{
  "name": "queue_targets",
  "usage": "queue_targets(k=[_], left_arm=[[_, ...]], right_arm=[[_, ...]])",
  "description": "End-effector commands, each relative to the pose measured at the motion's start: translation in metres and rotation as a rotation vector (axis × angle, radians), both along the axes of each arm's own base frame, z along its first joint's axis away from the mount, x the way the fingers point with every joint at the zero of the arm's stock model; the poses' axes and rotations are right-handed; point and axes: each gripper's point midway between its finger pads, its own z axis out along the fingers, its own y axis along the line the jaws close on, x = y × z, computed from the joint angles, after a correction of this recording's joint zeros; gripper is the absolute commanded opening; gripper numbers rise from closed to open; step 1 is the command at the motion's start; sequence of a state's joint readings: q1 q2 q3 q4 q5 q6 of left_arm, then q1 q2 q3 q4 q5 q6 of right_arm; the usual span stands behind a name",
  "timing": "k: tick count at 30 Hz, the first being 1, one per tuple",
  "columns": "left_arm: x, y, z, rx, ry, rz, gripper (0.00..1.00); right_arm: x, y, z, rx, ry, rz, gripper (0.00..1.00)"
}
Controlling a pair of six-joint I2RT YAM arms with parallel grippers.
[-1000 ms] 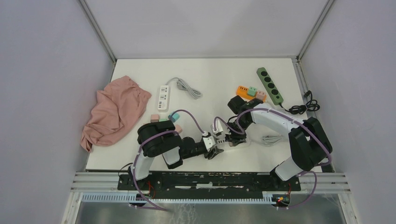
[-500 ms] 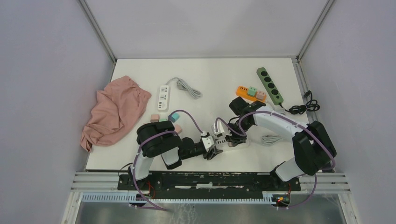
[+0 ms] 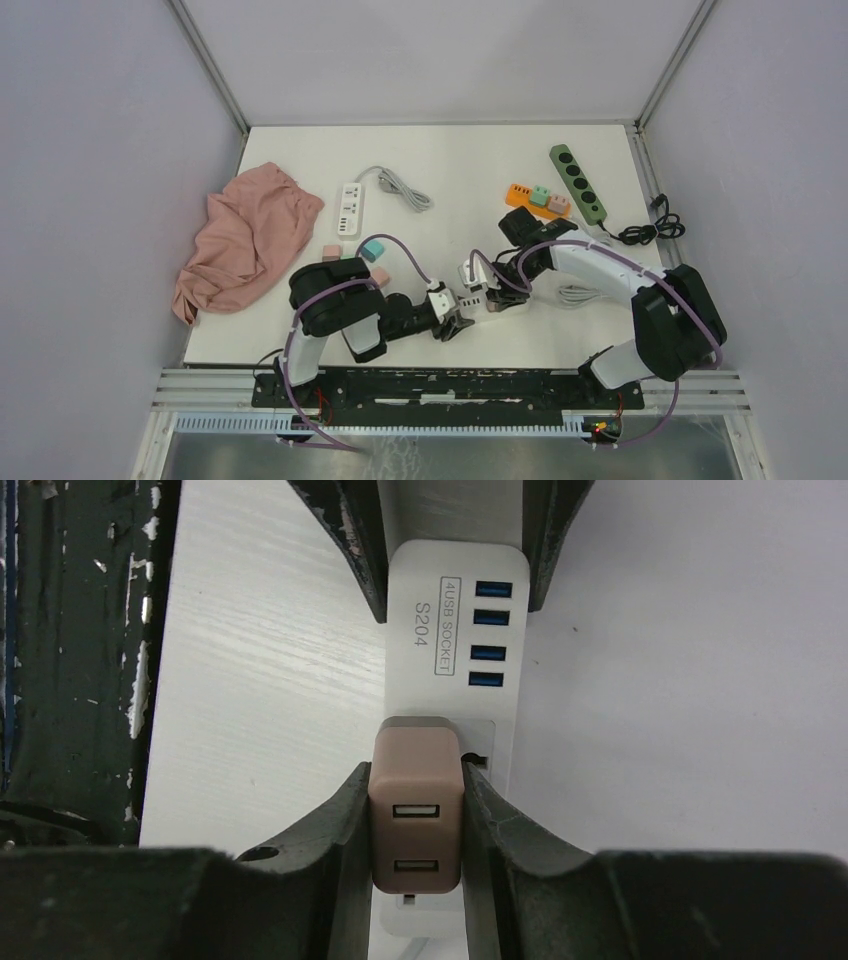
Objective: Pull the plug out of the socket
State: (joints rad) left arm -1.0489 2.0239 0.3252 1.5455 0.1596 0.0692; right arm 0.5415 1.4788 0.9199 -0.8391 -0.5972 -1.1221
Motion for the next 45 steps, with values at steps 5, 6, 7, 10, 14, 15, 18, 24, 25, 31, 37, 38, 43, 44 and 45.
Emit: queue_targets(k=[5, 6, 7, 10, 14, 15, 18, 24, 25, 31, 37, 38, 43, 44, 45], left_arm=[[0.000, 0.000, 0.021, -0.083, -0.015, -0.003, 0.03], [0.000, 0.000, 0.021, -0.081, -0.014, -0.007, 0.03], [0.000, 0.000, 0.020, -0.078, -0.013, -0.009, 0.03], [-0.001, 0.001, 0.018, -0.070, -0.012, -0.008, 0.03], [0.000, 0.005, 0.017, -0.061, -0.017, 0.005, 0.03], [0.001, 0.006, 0.016, -0.058, -0.019, 0.009, 0.03], [0.002, 0.008, 0.015, -0.054, -0.015, 0.015, 0.03], [0.004, 0.008, 0.017, -0.062, -0.014, 0.021, 0.03], [0.004, 0.009, 0.018, -0.065, -0.011, 0.024, 0.03], [0.010, 0.012, 0.036, -0.126, 0.020, 0.086, 0.48], [0.014, 0.018, 0.058, -0.157, 0.084, 0.144, 0.87], [0.014, 0.017, 0.058, -0.141, 0.099, 0.145, 0.89], [0.009, 0.015, 0.062, -0.054, 0.197, 0.144, 0.90], [0.008, 0.016, 0.064, -0.041, 0.219, 0.148, 0.90], [0.007, 0.018, 0.068, -0.036, 0.236, 0.154, 0.90]], right_arm=[[-0.040, 0.022, 0.023, 0.146, -0.013, 0.270, 0.00], [-0.034, 0.026, 0.024, 0.133, 0.002, 0.215, 0.00], [-0.027, 0.027, 0.024, 0.115, 0.002, 0.169, 0.00], [-0.005, 0.020, 0.021, 0.020, -0.045, 0.091, 0.00], [0.008, -0.004, 0.020, -0.066, -0.093, 0.077, 0.00], [0.008, -0.009, 0.023, -0.063, -0.089, 0.078, 0.00], [0.002, -0.018, 0.036, -0.032, -0.075, 0.087, 0.00], [-0.008, -0.016, 0.049, 0.020, -0.041, 0.099, 0.00], [-0.009, -0.015, 0.051, 0.026, -0.031, 0.097, 0.00], [-0.001, -0.004, 0.069, 0.064, 0.048, -0.040, 0.00], [0.007, -0.003, 0.090, 0.105, 0.142, -0.203, 0.00], [0.007, -0.002, 0.092, 0.115, 0.167, -0.224, 0.00], [0.006, 0.007, 0.110, 0.197, 0.295, -0.312, 0.00], [0.006, 0.010, 0.115, 0.223, 0.340, -0.336, 0.00], [0.005, 0.013, 0.119, 0.243, 0.377, -0.345, 0.00]])
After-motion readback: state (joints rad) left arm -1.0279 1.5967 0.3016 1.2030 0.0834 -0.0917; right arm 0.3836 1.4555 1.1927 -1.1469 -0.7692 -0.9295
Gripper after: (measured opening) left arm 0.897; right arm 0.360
